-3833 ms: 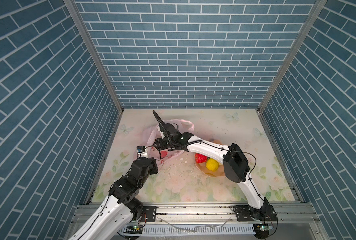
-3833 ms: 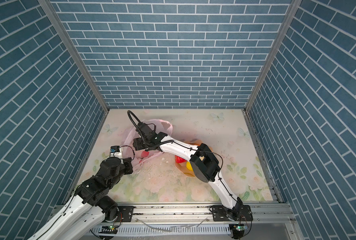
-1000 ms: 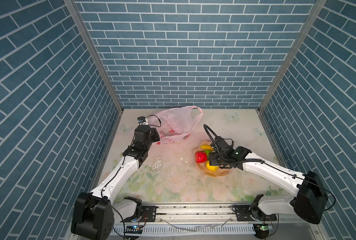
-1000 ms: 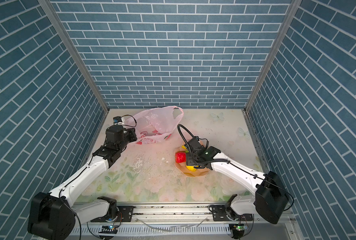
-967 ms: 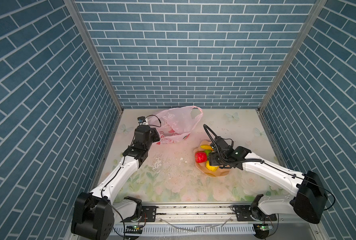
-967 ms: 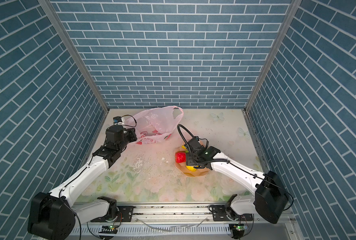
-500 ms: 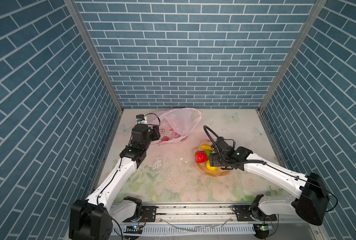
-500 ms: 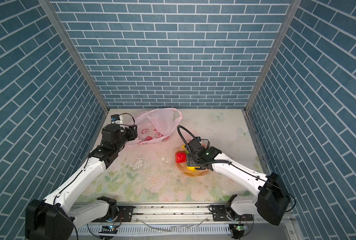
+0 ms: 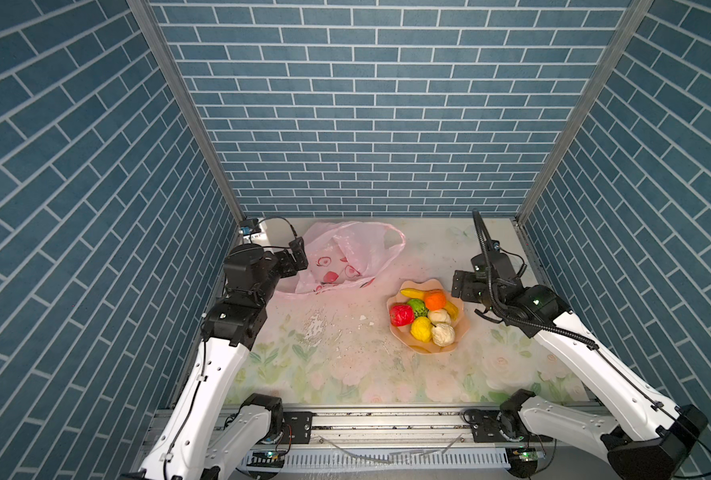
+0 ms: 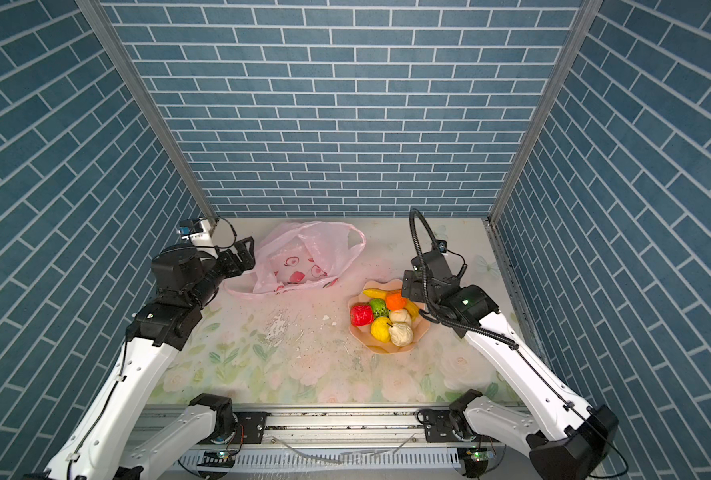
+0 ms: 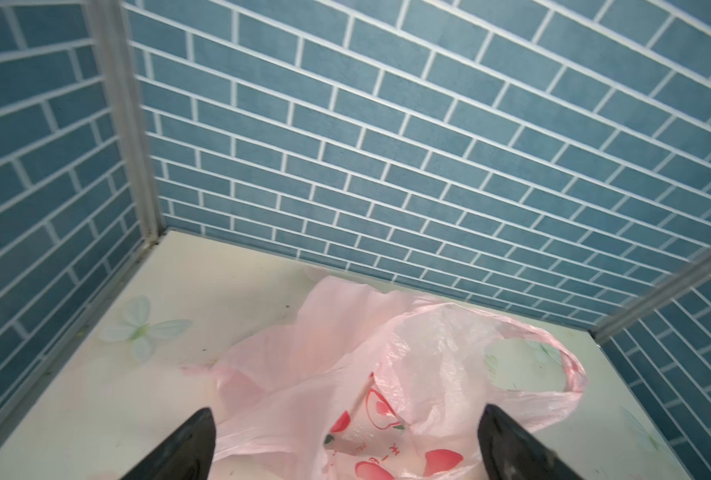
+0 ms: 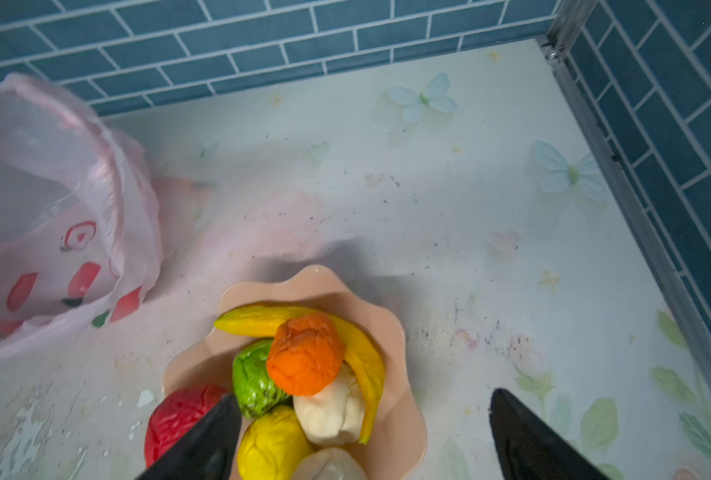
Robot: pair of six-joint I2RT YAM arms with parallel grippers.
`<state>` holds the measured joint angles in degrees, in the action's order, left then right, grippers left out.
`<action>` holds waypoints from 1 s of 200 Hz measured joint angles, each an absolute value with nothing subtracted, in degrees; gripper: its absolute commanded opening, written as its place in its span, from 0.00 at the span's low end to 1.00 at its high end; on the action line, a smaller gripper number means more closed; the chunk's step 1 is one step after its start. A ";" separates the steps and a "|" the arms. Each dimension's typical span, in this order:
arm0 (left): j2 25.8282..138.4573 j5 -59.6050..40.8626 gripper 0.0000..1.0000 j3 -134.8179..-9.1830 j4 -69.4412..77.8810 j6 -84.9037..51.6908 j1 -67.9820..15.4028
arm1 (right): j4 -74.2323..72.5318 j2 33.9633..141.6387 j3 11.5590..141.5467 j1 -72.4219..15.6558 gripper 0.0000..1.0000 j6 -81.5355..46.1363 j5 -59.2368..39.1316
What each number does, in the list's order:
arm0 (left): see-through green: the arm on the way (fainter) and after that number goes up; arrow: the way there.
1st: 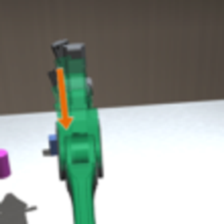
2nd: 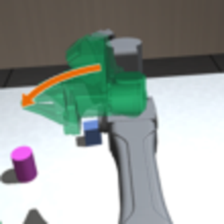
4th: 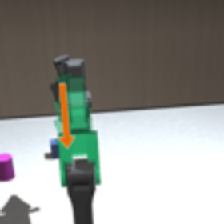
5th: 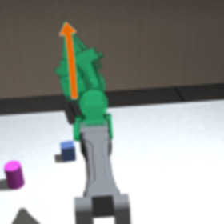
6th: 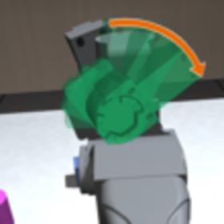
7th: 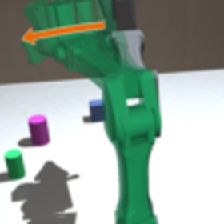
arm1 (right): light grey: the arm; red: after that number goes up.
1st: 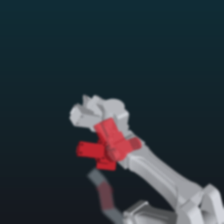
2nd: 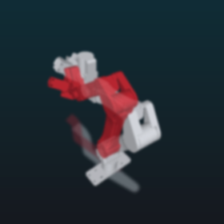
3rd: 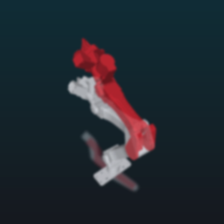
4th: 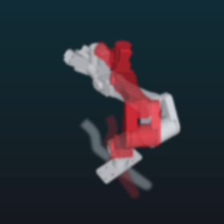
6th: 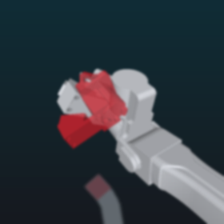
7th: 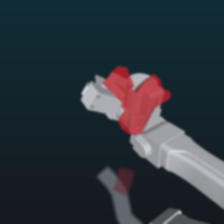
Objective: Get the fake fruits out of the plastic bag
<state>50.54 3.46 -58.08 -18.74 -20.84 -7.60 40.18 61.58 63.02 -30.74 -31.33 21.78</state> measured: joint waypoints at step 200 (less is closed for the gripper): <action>73.56 23.20 0.99 -30.30 7.77 -13.34 1.28 | -11.44 65.69 27.03 -4.58 0.99 -12.38 21.56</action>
<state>73.56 23.20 -30.30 7.77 -13.34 1.28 -11.44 65.69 27.03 -4.58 -12.38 21.56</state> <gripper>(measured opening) 0.994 0.989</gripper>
